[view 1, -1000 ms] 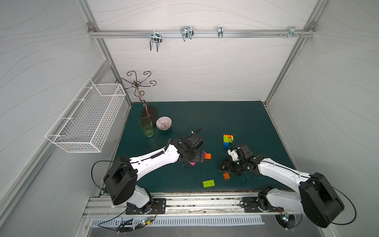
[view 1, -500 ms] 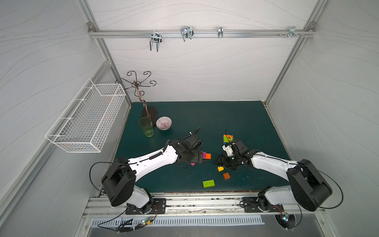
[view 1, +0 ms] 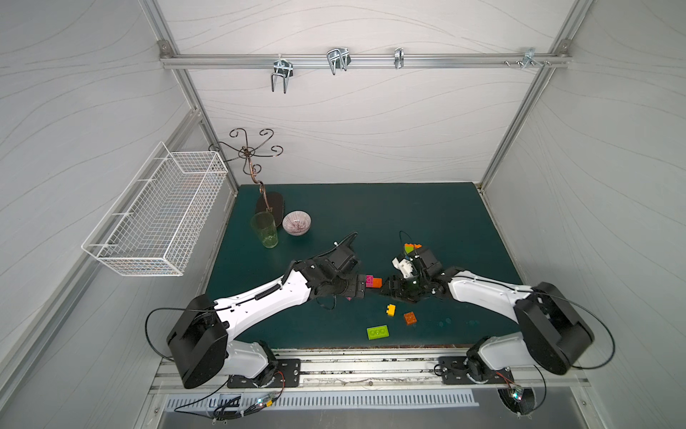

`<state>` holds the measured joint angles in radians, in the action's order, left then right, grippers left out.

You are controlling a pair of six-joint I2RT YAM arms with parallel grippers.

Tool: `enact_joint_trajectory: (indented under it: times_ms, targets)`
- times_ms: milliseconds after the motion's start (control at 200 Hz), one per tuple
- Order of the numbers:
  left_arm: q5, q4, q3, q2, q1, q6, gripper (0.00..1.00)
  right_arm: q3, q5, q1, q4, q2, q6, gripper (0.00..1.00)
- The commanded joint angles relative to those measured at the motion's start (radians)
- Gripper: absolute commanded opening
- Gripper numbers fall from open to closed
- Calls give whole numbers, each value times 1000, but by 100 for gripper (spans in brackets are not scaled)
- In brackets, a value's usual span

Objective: Assemble the letter p with lego
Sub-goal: Adjust the lego brick at the center of the board.

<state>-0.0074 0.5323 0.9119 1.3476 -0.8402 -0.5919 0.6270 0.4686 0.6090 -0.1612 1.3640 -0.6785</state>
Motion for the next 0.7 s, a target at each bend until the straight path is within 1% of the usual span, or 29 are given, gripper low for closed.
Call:
enact_joint_trajectory:
  times_ms: [0,105,170,235,350,450,570,695]
  targets:
    - [28,-122,-14,-18,-30,149,99,-4,-60,-73,-130,-126,38,72]
    - [86,-212,-20,8,-80,267,99,-17,-53,-153,-185,-218,53,73]
    - [171,-270,-22,36,-110,362,99,-25,-38,-202,-209,-261,63,73]
    - [196,-297,-10,74,-148,450,99,-30,-16,-248,-234,-294,75,73]
    - [177,-273,41,148,-205,575,99,-35,21,-317,-270,-338,95,72]
    - [143,-230,91,224,-234,662,98,-41,45,-357,-282,-365,104,72]
    - [109,-140,175,329,-256,730,97,-42,64,-379,-289,-375,109,72]
    - [123,-136,211,406,-266,774,97,-47,86,-393,-279,-365,111,72]
